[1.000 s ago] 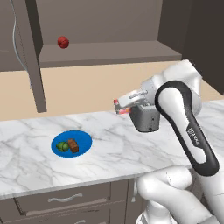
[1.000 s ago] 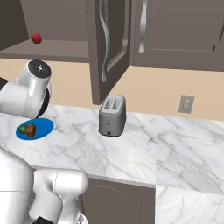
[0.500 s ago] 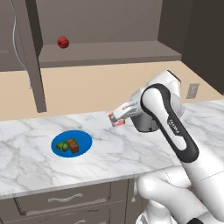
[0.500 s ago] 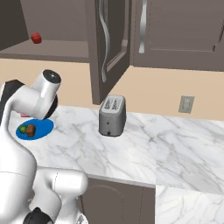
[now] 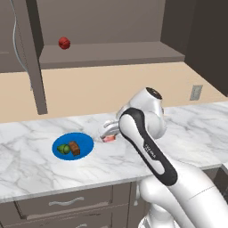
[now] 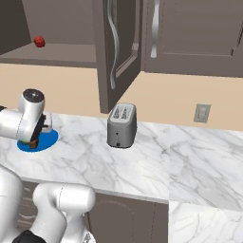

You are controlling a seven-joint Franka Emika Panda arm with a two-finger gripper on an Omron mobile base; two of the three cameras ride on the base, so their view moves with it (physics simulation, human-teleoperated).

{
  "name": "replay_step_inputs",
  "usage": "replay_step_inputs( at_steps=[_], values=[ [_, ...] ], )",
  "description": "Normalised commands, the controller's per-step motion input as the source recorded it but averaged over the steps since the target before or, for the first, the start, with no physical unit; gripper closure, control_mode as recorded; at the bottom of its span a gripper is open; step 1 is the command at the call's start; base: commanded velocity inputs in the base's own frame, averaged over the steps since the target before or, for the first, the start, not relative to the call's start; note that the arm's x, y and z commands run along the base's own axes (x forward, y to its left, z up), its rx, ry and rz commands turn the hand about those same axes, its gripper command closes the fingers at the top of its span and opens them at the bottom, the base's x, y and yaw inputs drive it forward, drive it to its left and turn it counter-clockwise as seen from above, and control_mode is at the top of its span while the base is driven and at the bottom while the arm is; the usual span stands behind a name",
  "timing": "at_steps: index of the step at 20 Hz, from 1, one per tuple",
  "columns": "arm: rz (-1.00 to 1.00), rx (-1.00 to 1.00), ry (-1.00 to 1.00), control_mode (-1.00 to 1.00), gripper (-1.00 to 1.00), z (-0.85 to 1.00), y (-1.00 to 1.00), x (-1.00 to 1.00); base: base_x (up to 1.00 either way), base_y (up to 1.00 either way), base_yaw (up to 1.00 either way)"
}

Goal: Pick the avocado and bread from the counter and place them on the plate. Then pick the jam from the cabinet and place it next to the plate. Lastly close the cabinet door.

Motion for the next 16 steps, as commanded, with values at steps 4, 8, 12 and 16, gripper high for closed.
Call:
replay_step_inputs(
  at_steps=[4, 8, 12, 16],
  values=[
    [-0.15, 0.00, 0.04, -1.00, 1.00, -0.52, 0.35, 0.00, 0.00, 0.00, 0.00],
    [-0.19, 0.00, 0.01, -1.00, 1.00, -0.46, 0.38, 0.00, 0.00, 0.00, 0.00],
    [-0.24, -0.04, 0.00, -1.00, 1.00, -0.42, 0.51, 0.00, 0.00, 0.00, 0.00],
    [-0.26, -0.08, 0.00, -1.00, 1.00, -0.30, 0.44, 0.06, 0.00, 0.00, 0.00]
  ],
)
